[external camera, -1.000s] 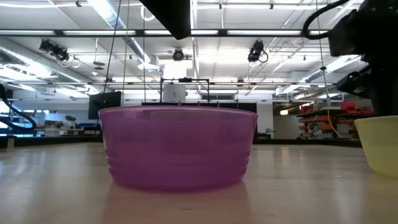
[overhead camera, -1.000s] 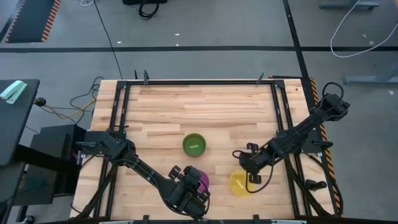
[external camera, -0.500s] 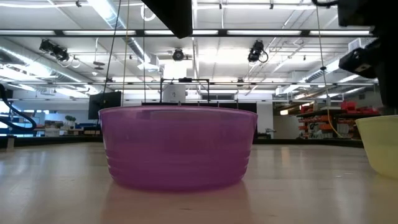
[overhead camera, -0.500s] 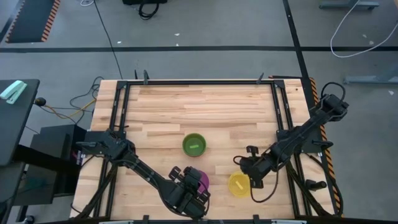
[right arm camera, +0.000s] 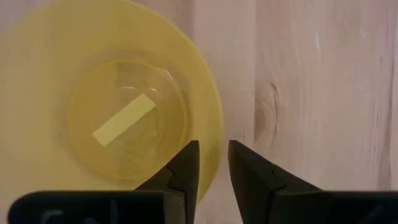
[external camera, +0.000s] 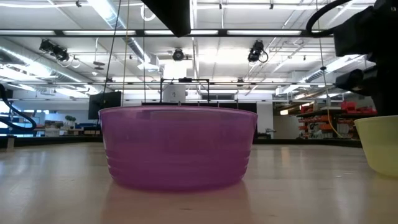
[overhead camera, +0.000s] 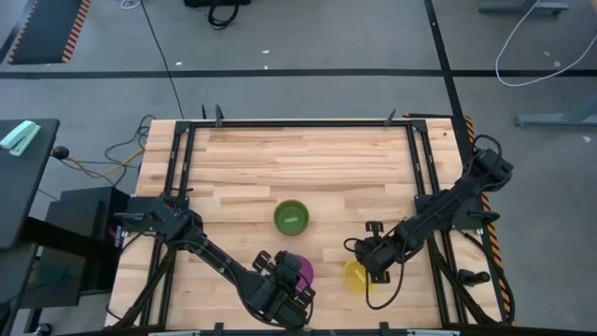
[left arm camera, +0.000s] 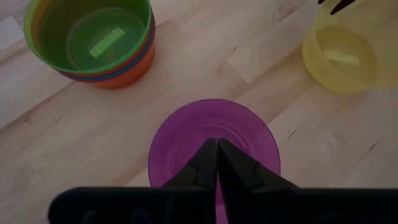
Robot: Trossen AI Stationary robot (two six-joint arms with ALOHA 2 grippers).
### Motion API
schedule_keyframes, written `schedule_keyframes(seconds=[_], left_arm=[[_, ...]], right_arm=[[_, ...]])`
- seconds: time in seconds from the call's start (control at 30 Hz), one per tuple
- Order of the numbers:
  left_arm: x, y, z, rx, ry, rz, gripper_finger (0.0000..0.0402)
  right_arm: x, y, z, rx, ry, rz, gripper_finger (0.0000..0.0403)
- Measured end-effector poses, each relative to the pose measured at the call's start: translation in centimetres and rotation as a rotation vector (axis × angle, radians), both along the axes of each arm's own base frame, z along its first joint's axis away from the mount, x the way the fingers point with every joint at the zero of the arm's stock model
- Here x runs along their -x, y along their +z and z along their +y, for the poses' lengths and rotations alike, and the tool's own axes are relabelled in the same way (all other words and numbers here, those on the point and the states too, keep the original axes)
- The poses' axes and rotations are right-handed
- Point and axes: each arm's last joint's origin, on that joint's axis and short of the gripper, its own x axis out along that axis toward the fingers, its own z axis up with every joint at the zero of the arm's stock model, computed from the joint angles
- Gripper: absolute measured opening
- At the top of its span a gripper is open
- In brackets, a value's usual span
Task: Nest bowls inside each other
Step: Stack the yellow bowl on top of the green bowl
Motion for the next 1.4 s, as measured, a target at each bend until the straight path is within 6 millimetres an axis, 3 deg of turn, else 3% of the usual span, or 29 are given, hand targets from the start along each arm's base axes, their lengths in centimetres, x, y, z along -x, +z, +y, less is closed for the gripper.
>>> schedule_keyframes(seconds=[0.27,0.43,0.6,0.83,1.03,1.17,1.4], left_arm=[[0.0,0.0,0.0,-0.004,0.0,-0.002,0.0021],[0.0,0.0,0.0,-0.003,0.0,-0.003,0.0011],[0.0,0.0,-0.1,-0.003,-0.001,-0.003,0.0011],[0.5,0.0,-0.7,-0.01,-0.01,-0.015,0.0026],[0.9,0.0,-1.3,-0.025,-0.025,-0.027,0.0012],[1.3,-0.5,-1.8,-0.036,-0.02,-0.037,0.0008],[3.3,-4.1,-2.7,-0.022,0.029,0.044,0.003]], right_arm=[[-0.2,-0.1,0.1,0.005,0.028,-0.018,0.009],[-0.6,-0.1,-0.2,0.006,0.036,-0.029,0.0055],[-1.3,0.0,-1.1,0.009,0.037,-0.041,0.0008],[-2.4,0.0,-2.9,0.028,0.011,-0.042,0.0007],[-3.3,0.3,-4.8,0.04,-0.021,-0.042,0.0005],[-4.4,1.5,-5.2,0.027,0.009,-0.067,0.0004],[-6.4,5.0,-5.3,-0.019,0.098,-0.093,0.0002]])
